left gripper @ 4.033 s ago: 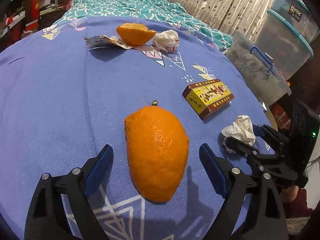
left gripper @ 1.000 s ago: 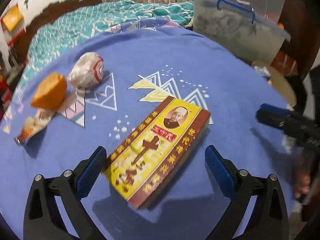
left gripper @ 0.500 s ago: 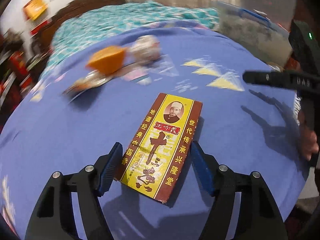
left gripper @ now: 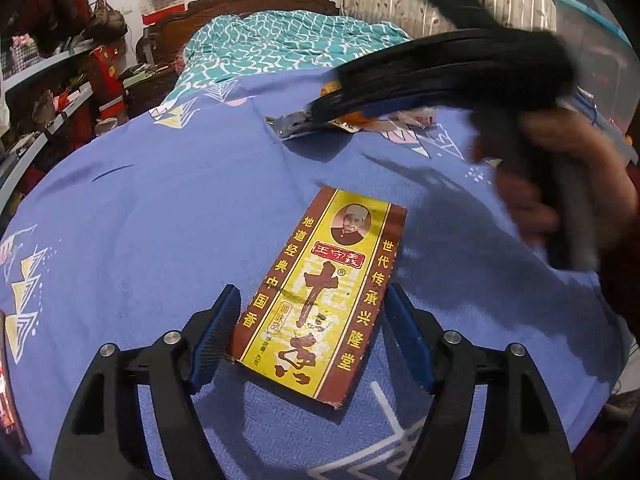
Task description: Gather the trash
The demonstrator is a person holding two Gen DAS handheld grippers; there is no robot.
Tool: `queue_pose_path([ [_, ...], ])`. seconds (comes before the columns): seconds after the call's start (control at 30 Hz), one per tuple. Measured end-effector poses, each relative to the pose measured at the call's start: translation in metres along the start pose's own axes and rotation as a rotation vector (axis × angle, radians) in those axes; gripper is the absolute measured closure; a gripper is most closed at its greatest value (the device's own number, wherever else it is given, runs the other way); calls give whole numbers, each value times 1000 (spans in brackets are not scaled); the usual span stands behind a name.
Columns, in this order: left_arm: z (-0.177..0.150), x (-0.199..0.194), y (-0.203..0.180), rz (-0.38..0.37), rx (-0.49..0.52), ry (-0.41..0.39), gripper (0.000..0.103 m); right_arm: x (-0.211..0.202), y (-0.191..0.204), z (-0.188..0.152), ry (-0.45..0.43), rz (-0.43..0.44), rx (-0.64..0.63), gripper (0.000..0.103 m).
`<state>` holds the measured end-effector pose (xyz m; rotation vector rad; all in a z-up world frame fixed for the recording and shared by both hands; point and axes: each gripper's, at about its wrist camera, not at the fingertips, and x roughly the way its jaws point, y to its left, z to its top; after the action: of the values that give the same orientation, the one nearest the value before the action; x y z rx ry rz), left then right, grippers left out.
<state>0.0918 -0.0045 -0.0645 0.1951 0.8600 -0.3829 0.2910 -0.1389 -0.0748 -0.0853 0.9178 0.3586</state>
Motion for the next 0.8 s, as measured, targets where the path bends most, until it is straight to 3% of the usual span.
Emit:
queue_pose_path([
  [0.07, 1, 2, -1, 2, 4, 4, 33, 16, 9, 5, 14, -85, -84, 23],
  [0.17, 1, 2, 3, -23, -16, 3, 32, 33, 16, 7, 23, -193, -193, 21],
  [0.2, 1, 1, 5, -33, -25, 2, 32, 37, 17, 7, 31, -210, -221, 24],
  [0.3, 1, 3, 6, -42, -32, 2, 32, 34, 13, 0, 40, -192, -243, 65],
  [0.33, 2, 4, 8, -42, -32, 2, 32, 29, 15, -4, 24, -223, -263, 70],
  [0.5, 3, 7, 9, -37, -29, 4, 32, 0, 21, -31, -32, -222, -305, 79],
  [0.8, 3, 9, 7, -29, -21, 14, 32, -85, -10, -133, -65, -172, -244, 79],
])
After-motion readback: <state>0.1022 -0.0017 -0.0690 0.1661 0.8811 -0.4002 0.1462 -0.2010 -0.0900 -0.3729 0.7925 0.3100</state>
